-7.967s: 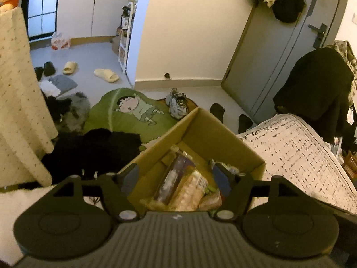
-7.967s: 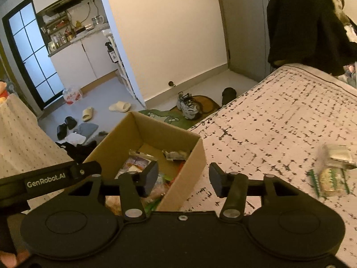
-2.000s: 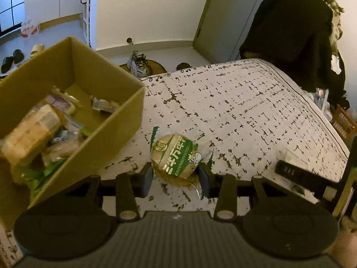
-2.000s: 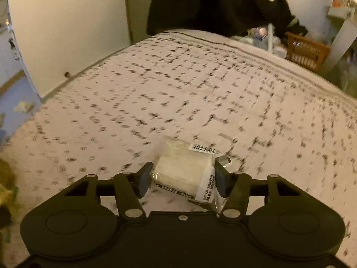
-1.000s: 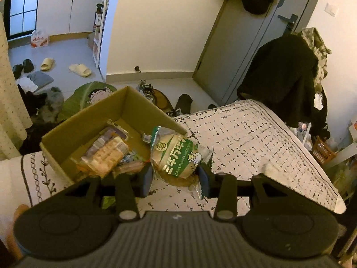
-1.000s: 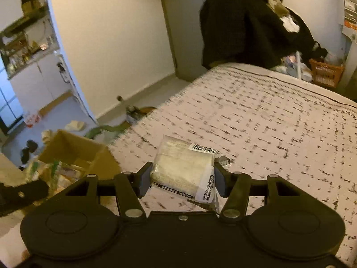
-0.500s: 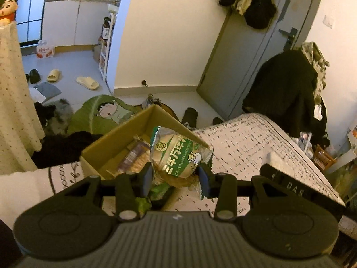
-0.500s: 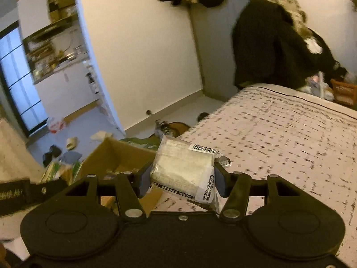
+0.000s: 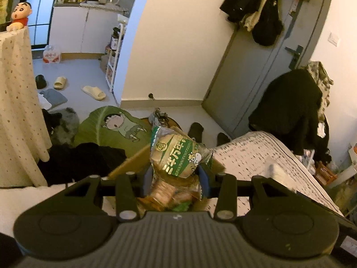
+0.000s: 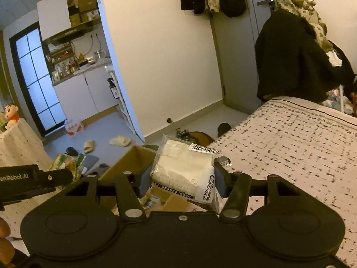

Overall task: Organize snacks
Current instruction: 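Carry the bread bun and white packet over the cardboard box with both grippers, then open both grippers to drop the bun and packet into the box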

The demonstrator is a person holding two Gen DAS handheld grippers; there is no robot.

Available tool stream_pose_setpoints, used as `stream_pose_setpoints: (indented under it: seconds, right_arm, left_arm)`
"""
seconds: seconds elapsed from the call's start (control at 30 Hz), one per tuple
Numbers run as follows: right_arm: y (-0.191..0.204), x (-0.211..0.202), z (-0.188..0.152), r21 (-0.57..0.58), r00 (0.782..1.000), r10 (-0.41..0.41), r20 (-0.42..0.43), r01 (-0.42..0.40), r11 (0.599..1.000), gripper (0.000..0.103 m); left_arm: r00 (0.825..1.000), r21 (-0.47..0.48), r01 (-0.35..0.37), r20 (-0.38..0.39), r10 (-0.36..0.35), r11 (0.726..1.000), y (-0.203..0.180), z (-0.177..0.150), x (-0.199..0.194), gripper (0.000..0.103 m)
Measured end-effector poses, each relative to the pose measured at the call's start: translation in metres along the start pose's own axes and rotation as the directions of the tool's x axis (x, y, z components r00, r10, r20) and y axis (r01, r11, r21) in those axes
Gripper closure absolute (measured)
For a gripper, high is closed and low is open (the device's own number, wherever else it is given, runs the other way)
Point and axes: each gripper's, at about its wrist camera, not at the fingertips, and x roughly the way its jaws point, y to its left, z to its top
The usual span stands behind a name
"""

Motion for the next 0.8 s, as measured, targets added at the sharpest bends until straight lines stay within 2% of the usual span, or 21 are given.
stream_pose_setpoints:
  seconds: [0.2, 0.4, 0.53, 0.7, 0.8]
  right_arm:
    - [0.011, 0.019, -0.001, -0.023, 1.0, 0.021, -0.013, -0.022, 0.999, 0.048]
    - [0.022, 0.046, -0.001, -0.023, 0.995, 0.095, -0.034, -0.095, 0.995, 0.048]
    - [0.027, 0.066, -0.002, -0.022, 0.992, 0.115, -0.047, -0.116, 0.993, 0.047]
    - [0.017, 0.084, -0.01, 0.084, 0.985, 0.169, -0.042, -0.166, 0.983, 0.035]
    - [0.014, 0.084, -0.015, 0.074, 0.988, 0.145, -0.058, -0.141, 0.987, 0.034]
  left_arm:
    - [1.0, -0.019, -0.013, -0.004, 0.013, 1.0, 0.015, 0.005, 0.019, 0.061]
    - [0.999, -0.027, -0.026, -0.025, 0.026, 0.999, 0.028, 0.009, 0.041, 0.061]
    - [0.999, -0.032, -0.031, -0.04, 0.03, 0.999, 0.032, 0.008, 0.052, 0.061]
    - [0.998, -0.036, -0.03, -0.061, 0.028, 0.999, 0.033, 0.009, 0.068, 0.061]
    - [0.998, -0.029, -0.026, -0.065, 0.024, 0.999, 0.032, 0.012, 0.079, 0.061]
